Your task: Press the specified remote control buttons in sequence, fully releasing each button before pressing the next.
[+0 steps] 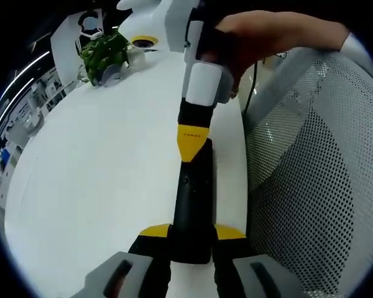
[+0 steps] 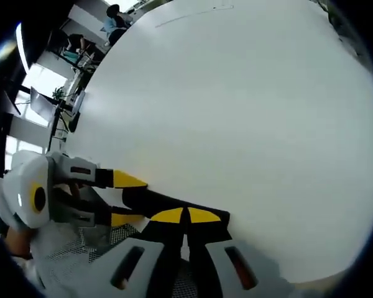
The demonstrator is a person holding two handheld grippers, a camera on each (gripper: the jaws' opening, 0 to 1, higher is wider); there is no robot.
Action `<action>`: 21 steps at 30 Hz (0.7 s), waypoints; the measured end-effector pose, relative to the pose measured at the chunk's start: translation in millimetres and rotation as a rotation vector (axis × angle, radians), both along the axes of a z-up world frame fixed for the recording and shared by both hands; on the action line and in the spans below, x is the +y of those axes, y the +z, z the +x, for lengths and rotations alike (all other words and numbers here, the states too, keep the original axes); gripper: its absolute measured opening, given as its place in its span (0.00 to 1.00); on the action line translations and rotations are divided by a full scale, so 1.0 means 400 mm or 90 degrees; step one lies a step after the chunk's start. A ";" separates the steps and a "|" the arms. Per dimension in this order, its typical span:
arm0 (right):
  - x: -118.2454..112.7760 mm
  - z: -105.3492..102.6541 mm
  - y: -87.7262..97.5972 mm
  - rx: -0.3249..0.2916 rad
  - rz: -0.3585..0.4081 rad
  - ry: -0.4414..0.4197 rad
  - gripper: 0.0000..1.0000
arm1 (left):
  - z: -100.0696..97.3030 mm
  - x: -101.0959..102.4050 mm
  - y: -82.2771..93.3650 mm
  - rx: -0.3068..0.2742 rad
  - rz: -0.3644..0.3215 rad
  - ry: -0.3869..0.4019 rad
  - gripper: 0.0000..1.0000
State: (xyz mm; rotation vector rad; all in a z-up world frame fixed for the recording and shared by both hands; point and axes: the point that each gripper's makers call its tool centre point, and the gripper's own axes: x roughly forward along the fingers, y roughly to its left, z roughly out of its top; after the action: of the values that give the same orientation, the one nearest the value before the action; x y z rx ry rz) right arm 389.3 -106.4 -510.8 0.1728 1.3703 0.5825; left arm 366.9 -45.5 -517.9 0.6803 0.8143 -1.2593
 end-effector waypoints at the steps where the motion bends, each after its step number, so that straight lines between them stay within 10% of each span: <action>1: 0.001 -0.001 -0.002 0.000 -0.002 0.004 0.00 | 0.000 0.000 0.000 0.000 0.000 0.000 0.25; 21: 0.005 0.006 -0.012 -0.036 -0.018 0.020 0.00 | 0.002 -0.002 -0.001 0.003 0.002 0.007 0.25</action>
State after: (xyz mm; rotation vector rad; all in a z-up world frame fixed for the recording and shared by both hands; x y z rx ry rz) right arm 391.5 -104.6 -515.6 0.1121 1.3282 0.5893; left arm 367.6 -46.2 -518.2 0.6738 0.8230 -1.2501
